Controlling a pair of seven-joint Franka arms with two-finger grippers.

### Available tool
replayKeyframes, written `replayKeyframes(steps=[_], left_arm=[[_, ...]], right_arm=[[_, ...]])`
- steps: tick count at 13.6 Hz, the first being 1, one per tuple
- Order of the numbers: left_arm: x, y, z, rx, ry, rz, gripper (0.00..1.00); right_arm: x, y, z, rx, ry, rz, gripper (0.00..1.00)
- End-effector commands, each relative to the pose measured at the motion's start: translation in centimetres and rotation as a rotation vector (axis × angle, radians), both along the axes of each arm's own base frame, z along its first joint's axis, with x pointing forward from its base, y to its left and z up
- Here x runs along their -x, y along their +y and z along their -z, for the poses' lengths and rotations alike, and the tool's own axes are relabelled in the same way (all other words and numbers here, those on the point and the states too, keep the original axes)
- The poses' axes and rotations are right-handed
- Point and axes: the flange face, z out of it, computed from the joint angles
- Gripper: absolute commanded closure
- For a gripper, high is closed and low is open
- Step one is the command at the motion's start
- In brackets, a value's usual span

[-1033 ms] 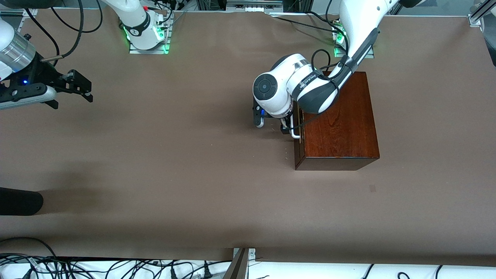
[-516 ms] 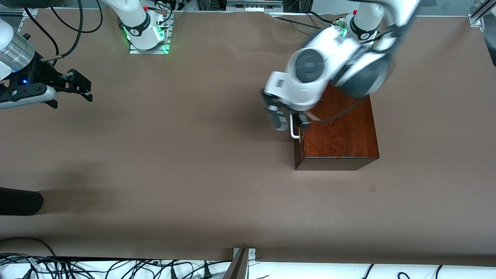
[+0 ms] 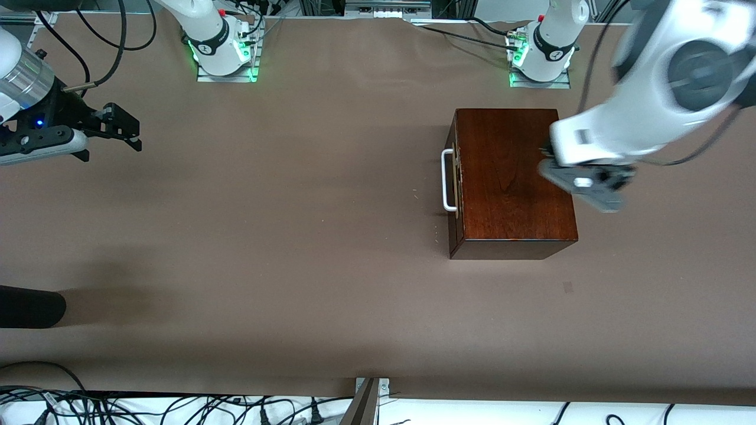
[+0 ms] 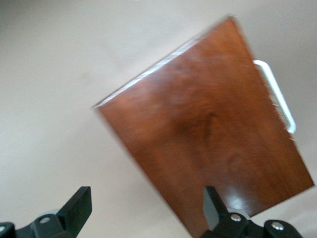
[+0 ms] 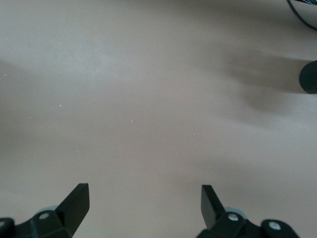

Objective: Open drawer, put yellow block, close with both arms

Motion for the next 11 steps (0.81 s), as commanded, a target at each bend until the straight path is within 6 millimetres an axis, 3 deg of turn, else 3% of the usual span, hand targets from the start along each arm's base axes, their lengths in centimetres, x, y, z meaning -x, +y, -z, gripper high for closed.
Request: replayKeyframes(steps=[1,4,7,11], left_arm=[[2.9,5.2,-5.0,0.024,-0.071,-0.300,0.00],[4.8,8.8,-4.6,0.046,-0.111,-0.449,0.00],[6.4,9.5,-3.9,0.075,-0.138,-0.466,0.00],[5.5,9.0,-3.9,0.071,-0.129,-0.464,0.00]], right_arm=[[-0.1,-0.3,-0.4,0.015,0.012,0.000,0.00],[-0.1,-0.3,-0.3,0.016,0.014,-0.002,0.00],[-0.1,-0.3,-0.3,0.016,0.014,-0.002,0.00],[-0.1,-0.2,-0.4,0.017,0.017,-0.003,0.00]])
